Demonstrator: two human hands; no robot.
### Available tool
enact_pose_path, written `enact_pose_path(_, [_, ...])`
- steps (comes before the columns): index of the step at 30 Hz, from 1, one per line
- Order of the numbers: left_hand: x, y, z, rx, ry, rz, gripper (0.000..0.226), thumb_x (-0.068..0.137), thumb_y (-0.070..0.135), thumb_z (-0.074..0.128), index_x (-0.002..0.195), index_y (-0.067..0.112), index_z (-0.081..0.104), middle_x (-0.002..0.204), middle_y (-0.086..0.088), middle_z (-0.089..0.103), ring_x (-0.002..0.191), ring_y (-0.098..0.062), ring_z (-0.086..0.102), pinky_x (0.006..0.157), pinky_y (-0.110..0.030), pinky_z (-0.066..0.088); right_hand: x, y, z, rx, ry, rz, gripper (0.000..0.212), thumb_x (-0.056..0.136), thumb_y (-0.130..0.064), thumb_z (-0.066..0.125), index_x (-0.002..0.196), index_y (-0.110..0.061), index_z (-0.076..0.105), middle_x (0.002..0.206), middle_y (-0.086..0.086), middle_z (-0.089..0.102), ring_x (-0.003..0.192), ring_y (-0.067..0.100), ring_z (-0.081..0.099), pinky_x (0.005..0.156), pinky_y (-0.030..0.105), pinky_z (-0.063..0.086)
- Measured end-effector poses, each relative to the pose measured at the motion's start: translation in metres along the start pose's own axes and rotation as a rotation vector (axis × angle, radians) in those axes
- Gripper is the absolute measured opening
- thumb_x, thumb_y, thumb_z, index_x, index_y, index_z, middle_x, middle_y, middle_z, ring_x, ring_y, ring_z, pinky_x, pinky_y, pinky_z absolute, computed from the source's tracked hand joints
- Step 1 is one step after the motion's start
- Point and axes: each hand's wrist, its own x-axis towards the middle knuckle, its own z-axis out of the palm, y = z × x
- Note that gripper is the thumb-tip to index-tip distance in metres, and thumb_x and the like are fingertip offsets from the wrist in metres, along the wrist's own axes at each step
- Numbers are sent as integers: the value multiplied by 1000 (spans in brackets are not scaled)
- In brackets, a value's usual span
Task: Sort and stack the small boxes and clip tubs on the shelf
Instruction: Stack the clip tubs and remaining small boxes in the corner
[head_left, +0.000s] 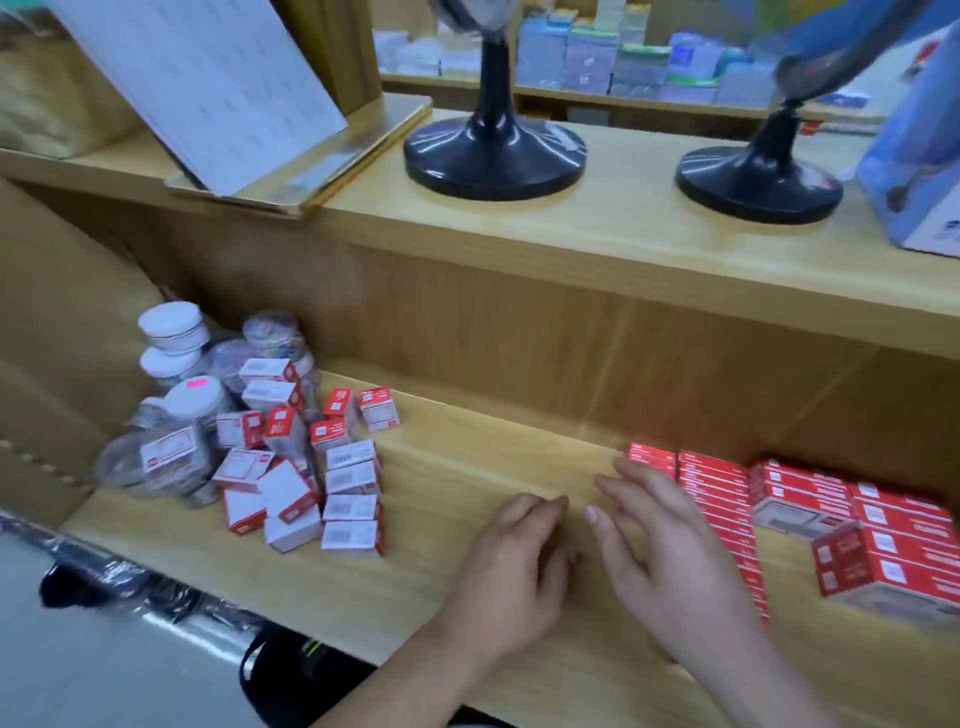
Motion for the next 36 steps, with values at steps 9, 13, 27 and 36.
enact_pose_path(9, [-90, -58, -146, 97, 287, -223, 17, 88, 22, 69, 102, 31, 71, 94, 20, 65, 85, 2, 63, 73, -21, 52, 17, -123, 115, 207, -395, -136, 80, 83, -58, 63, 153, -44, 26, 163, -15, 14, 151, 6, 16, 121, 28, 26])
enact_pose_path(13, [-116, -88, -193, 166, 392, -258, 18, 81, 20, 75, 93, 32, 70, 91, 24, 57, 75, 7, 55, 65, -17, 47, 32, -170, 142, 84, -419, -157, 117, 71, -59, 79, 152, -54, -6, 158, -17, -32, 152, 11, -18, 124, 36, 16])
enact_pose_path(27, [-111, -215, -280, 453, 144, -257, 91, 83, 60, 62, 159, 41, 18, 166, -15, 18, 154, -43, 3, 116, -62, 31, 24, -235, 215, -344, -142, -74, 76, 78, -71, 50, 148, -47, 34, 159, 9, 34, 144, 38, 36, 112, 57, 36])
enact_pose_path(36, [-99, -197, -251, 371, 89, -156, 93, 92, 27, 66, 162, 30, 5, 168, -17, 7, 153, -39, -17, 122, -55, 22, 37, -187, 190, -411, -87, 113, 81, 78, -67, 66, 148, -49, 28, 156, 9, 35, 147, 30, 31, 114, 54, 30])
